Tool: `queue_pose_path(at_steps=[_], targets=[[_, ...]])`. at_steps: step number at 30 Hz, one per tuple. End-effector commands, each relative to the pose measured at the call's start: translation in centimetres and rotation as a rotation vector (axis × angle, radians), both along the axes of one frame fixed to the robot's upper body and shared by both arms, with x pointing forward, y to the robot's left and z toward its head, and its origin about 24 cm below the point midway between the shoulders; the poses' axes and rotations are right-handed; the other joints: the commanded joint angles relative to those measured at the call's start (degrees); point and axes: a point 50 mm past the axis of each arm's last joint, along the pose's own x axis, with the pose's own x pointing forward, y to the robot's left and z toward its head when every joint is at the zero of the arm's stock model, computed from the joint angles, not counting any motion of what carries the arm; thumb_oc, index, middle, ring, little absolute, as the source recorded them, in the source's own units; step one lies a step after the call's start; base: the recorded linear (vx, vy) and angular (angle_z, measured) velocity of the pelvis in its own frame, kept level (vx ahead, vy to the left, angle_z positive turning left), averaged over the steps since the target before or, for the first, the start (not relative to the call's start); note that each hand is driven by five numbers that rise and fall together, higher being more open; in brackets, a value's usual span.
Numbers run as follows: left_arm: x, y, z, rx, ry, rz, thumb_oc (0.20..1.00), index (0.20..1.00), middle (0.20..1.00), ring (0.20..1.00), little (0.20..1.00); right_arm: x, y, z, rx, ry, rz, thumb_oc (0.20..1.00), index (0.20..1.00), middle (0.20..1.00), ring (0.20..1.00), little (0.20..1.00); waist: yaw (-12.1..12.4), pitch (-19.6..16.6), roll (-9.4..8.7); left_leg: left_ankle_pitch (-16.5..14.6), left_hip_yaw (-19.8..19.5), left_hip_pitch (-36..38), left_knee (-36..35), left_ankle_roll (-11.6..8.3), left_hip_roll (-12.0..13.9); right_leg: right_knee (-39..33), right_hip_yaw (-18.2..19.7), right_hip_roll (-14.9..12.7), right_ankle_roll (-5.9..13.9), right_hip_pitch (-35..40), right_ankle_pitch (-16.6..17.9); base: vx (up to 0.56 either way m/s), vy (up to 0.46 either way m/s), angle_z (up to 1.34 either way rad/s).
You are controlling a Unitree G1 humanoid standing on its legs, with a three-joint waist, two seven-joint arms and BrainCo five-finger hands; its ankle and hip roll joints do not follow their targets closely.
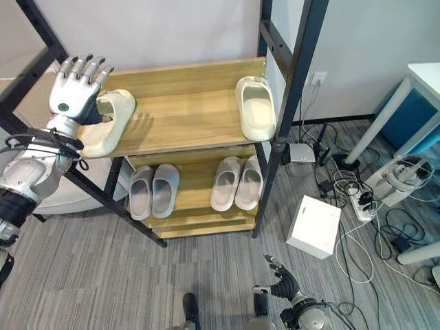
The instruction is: Arrange the slippers neatly on the shoe rack.
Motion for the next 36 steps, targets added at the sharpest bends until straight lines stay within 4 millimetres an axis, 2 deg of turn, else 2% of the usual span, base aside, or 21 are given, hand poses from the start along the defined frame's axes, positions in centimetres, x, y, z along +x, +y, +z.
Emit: queue_pose_path(at_steps=[1, 4, 11, 17, 24, 33, 36], targets=[[-0.5, 1.3, 7.5, -0.009, -0.233, 0.108, 1.0, 1.0, 1.0, 1.0, 1.0, 2.7, 1.7, 2.7, 0.064, -0.163, 0.059, 1.0, 1.0, 1.0, 1.0, 1.0, -0.43, 4.15, -2.24, -8.32, -0.24, 5.1, 0.06, -0.42, 0.47, 2.91, -1.48, -2.42, 3.52, 2.25, -6.14, -0.06, 0.009, -0.13], [-0.4, 1.5, 8.2, -0.018, -0.249, 0.124, 1.0, 1.0, 1.0, 1.0, 1.0, 2.8, 1.8, 2.8, 0.069, -0.171, 0.063, 1.0, 1.0, 1.0, 1.0, 1.0, -0.51, 4.59, -2.42, -8.17, -0.1, 4.46, 0.08, -0.39, 0.51, 2.88, -1.27, -2.44, 3.62, 1.54, -5.79, -0.03, 0.007, -0.07], [-0.2, 3.7, 8.9, -0.049, -0.235, 0.239, 1.0, 1.0, 1.0, 1.0, 1.0, 2.5, 1.8, 2.8, 0.095, -0.177, 0.037, 1.0, 1.0, 1.0, 1.0, 1.0, -0.97, 5.97, -3.11, -7.76, 0.9, 3.13, 0.19, -0.21, 0.56, 2.69, -0.39, -2.56, 4.03, -0.56, -4.75, -0.02, 0.015, -0.07], [-1.2, 3.9, 9.5, -0.111, -0.305, 0.176, 1.0, 1.0, 1.0, 1.0, 1.0, 2.1, 1.9, 2.4, 0.094, -0.156, 0.033, 1.0, 1.0, 1.0, 1.0, 1.0, -0.32, 5.92, -3.26, -7.95, 0.74, 2.94, 0.23, -0.19, 0.34, 2.58, -0.58, -2.91, 4.1, -0.72, -4.62, 0.0, 0.006, -0.04], [-2.6, 4.1, 9.2, -0.18, -0.392, 0.096, 1.0, 1.0, 1.0, 1.0, 1.0, 2.1, 2.3, 2.0, 0.085, -0.144, 0.05, 1.0, 1.0, 1.0, 1.0, 1.0, 0.66, 5.7, -2.88, -8.32, 0.15, 3.26, 0.21, -0.15, -0.11, 2.53, -1.05, -3.03, 3.92, -0.18, -4.91, 0.0, 0.0, 0.0], [-3.1, 5.4, 8.5, -0.103, -0.367, 0.167, 1.0, 1.0, 1.0, 1.0, 1.0, 2.0, 2.1, 2.0, 0.067, -0.14, 0.059, 1.0, 1.0, 1.0, 1.0, 1.0, 1.07, 5.9, -2.31, -8.44, -0.03, 3.27, 0.27, -0.01, -0.31, 2.65, -1.27, -3.19, 3.95, -0.02, -4.88, 0.0, 0.006, 0.02], [-3.0, 6.4, 8.5, -0.029, -0.321, 0.244, 1.0, 1.0, 1.0, 1.0, 1.0, 2.0, 1.6, 2.2, 0.065, -0.145, 0.052, 1.0, 1.0, 1.0, 1.0, 1.0, 0.75, 6.03, -2.23, -8.52, 0.23, 3.25, 0.28, 0.12, -0.36, 2.69, -1.01, -3.31, 4.25, -0.25, -4.63, 0.01, 0.021, 0.06]])
